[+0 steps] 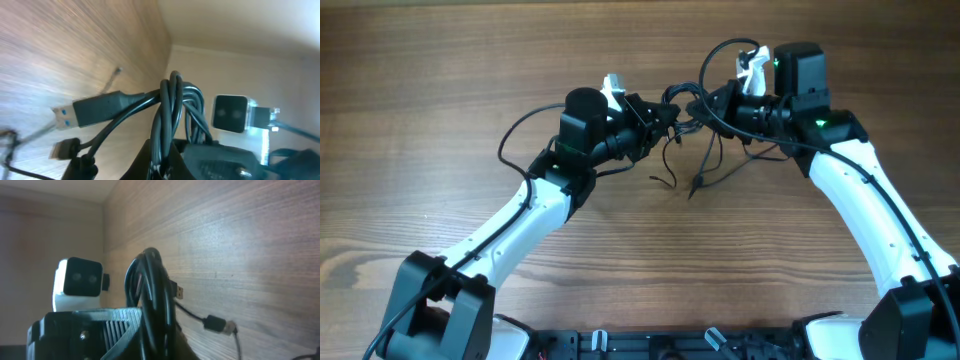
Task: Untangle cables
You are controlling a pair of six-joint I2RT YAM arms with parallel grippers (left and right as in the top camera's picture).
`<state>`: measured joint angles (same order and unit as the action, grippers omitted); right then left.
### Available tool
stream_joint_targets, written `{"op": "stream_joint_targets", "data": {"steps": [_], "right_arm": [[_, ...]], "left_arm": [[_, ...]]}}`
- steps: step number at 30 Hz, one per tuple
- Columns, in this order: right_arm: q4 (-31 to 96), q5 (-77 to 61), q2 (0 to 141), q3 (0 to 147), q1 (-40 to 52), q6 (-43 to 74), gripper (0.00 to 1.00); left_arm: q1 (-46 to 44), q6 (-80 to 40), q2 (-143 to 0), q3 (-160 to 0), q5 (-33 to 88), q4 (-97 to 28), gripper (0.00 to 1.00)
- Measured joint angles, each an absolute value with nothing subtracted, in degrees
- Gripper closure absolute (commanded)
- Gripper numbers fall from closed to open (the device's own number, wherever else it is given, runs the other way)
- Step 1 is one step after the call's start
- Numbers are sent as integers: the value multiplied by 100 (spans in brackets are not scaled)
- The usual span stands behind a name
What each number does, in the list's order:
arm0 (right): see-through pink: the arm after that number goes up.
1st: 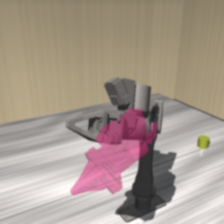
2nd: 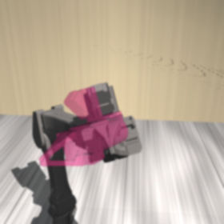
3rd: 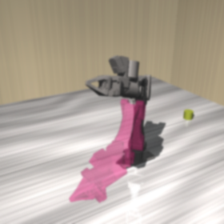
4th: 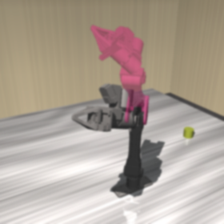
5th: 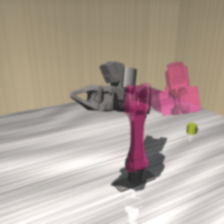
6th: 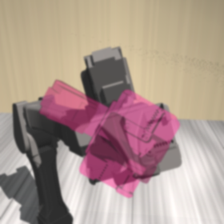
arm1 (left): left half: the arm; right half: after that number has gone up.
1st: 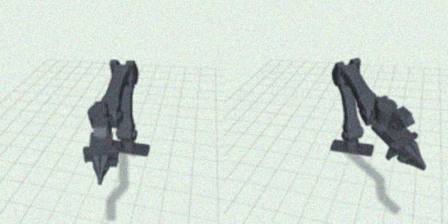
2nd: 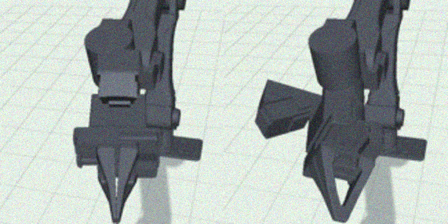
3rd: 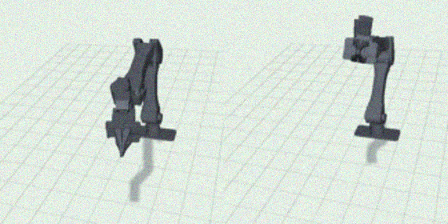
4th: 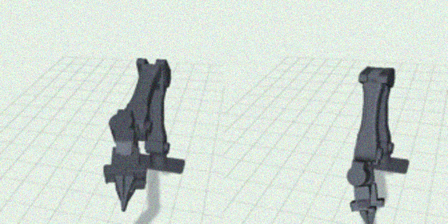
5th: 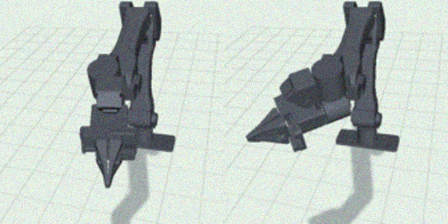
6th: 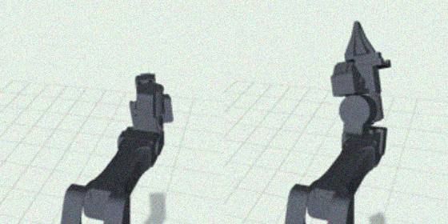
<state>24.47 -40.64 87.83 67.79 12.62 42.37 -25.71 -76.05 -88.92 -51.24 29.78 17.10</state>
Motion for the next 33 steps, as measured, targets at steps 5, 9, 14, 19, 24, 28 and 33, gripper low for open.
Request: {"op": "stream_joint_targets", "data": {"steps": [5,9,14,19,24,28,33], "right_arm": [[2862,-4066,8783,6779,1269,3446,0],[3135,-3879,8783,6779,1286,2812,0],[3044,-3723,8783,6779,1466,2093,0],[2580,-3658,8783,6779,1907,1584,3],[2156,-3465,8783,6779,2241,1282,72],[2239,-3468,8788,6779,2285,1181,96],[2270,-3892,8792,6779,2285,1164,96]], "left_arm": [[-2388,-6512,-8892,-5124,2987,1476,96],[-2130,-5870,-8882,-5124,3000,1466,96],[-1822,-5489,-8670,-5124,3004,1452,96],[-1671,-4890,-8353,-5124,3448,1452,96],[-1288,-4329,-8130,-5124,4342,1417,96],[-670,-4176,-8009,-5124,4727,1367,96],[-231,-3913,-7968,-5122,5183,1313,96]]}}
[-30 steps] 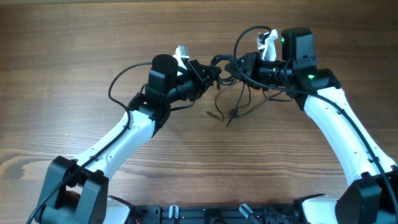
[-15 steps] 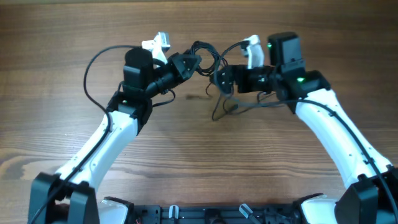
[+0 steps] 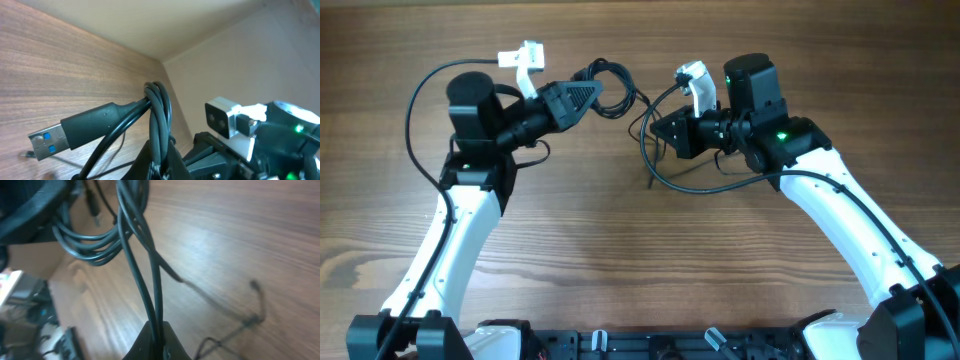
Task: Untangle cables
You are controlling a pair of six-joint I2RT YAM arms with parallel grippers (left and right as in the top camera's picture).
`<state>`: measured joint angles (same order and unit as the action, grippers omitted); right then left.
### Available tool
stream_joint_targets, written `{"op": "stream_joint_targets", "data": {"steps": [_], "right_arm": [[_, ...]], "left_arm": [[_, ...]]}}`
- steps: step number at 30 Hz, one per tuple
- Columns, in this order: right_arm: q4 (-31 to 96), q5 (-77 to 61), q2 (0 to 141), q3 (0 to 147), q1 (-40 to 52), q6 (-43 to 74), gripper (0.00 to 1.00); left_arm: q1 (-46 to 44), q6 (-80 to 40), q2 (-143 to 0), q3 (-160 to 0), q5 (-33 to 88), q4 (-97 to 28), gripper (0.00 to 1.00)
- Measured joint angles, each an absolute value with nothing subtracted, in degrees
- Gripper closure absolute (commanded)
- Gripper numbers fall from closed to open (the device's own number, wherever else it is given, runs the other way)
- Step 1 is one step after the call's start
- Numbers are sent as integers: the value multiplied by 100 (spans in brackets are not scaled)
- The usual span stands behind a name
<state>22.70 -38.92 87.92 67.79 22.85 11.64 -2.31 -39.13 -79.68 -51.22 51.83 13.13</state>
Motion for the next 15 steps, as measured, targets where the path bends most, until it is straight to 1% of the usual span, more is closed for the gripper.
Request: {"op": "stream_joint_targets", "data": {"steps": [4,8,12,15], "right_arm": [[2091,-4775,8803,6779,2285,1350,96],[1483,-5629,8816,6772,2285,1848,96],[1009,-6182,8816,6770,2285,2427,96],[954,-6257,8816,6772,2285,2652,96]], "left_arm": [[-174,-3269,-7946,-5127,5430,969,96],[-226,-2718,-7946,-5133,5461,631,96],[-460,-2429,-7946,-5133,5485,703,96],[-652,-2338,-7946,-5133,5498,930,96]]}}
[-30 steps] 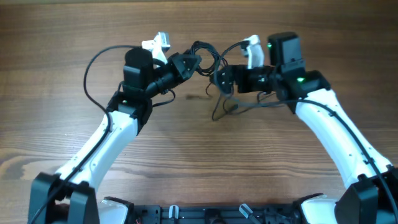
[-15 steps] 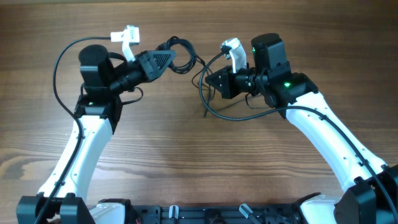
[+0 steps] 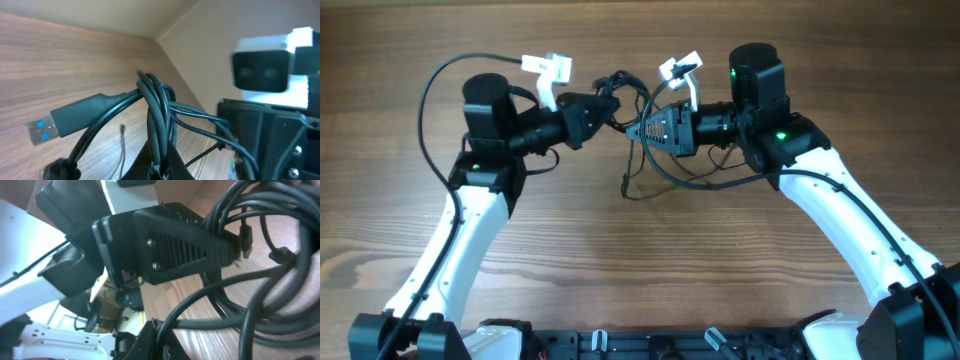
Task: Untangle cables
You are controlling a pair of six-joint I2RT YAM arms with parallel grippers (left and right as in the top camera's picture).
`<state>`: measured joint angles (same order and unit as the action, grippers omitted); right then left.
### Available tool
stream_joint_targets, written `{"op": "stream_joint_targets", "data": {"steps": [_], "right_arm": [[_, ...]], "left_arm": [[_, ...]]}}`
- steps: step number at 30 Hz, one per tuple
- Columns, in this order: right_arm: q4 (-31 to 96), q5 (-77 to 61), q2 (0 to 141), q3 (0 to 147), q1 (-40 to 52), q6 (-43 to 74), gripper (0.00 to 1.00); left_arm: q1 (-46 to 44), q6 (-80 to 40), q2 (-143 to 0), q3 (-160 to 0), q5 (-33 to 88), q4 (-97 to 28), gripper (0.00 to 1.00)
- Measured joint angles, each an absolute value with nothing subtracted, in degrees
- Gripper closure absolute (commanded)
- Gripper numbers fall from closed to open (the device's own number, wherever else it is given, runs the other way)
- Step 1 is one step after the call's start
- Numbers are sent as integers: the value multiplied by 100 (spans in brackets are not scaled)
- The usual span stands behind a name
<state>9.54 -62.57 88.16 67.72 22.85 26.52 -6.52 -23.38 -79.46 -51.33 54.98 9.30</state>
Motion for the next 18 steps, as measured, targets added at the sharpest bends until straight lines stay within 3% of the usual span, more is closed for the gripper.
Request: {"op": "stream_joint_targets", "data": {"steps": [12,18], "right_arm": [[1627,-4759,8818,6770,2279,2917,96],[985,-4556,8818,6761,2220,3083,96]], "left_arm": [[-843,-2272,-7946,-5131,5986,1339,96],[-744,-2248,-7937,-5135,6746,1494,96]]}}
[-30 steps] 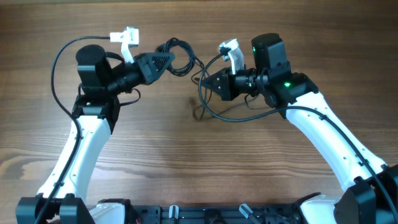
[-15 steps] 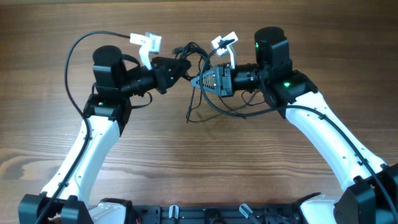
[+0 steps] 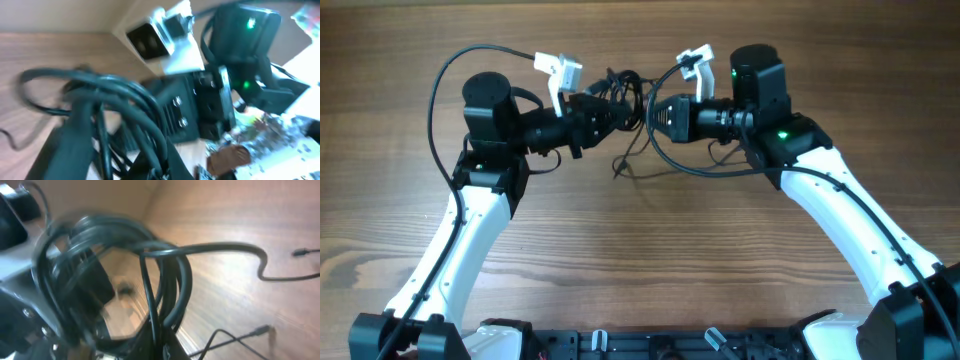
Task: Untangle cables
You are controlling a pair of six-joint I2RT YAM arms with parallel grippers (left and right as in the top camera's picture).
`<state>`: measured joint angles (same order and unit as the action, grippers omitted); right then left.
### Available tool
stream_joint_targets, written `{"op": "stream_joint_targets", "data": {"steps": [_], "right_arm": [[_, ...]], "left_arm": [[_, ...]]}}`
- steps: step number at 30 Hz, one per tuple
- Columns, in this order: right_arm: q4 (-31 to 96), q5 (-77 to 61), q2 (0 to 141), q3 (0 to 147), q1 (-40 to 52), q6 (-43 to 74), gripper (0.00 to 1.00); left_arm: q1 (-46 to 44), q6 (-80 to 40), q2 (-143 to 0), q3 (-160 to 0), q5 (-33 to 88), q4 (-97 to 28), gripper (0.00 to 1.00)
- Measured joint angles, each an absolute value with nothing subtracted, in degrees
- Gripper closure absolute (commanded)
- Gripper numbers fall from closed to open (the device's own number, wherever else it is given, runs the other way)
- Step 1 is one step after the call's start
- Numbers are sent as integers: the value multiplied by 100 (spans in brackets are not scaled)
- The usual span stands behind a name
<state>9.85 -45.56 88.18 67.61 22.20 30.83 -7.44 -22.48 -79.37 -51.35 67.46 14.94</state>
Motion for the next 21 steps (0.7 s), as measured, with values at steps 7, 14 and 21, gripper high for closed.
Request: {"op": "stream_joint_targets", "data": {"steps": [7,14,21], "right_arm": [[829,-4552,8818,6761,2237,3361,82],[1441,-4523,8818,6764,2222,3118,24],[2714,-4851,8818,6766,1767,1938,21]], "left_arm": [[-1090,-2119,-7935,-5137,6963,1365,96],[-1186,-2104,-7929,-5137,7321,1302,96],[-386,-2102,-7926,-5127,8171,1249,96]]}}
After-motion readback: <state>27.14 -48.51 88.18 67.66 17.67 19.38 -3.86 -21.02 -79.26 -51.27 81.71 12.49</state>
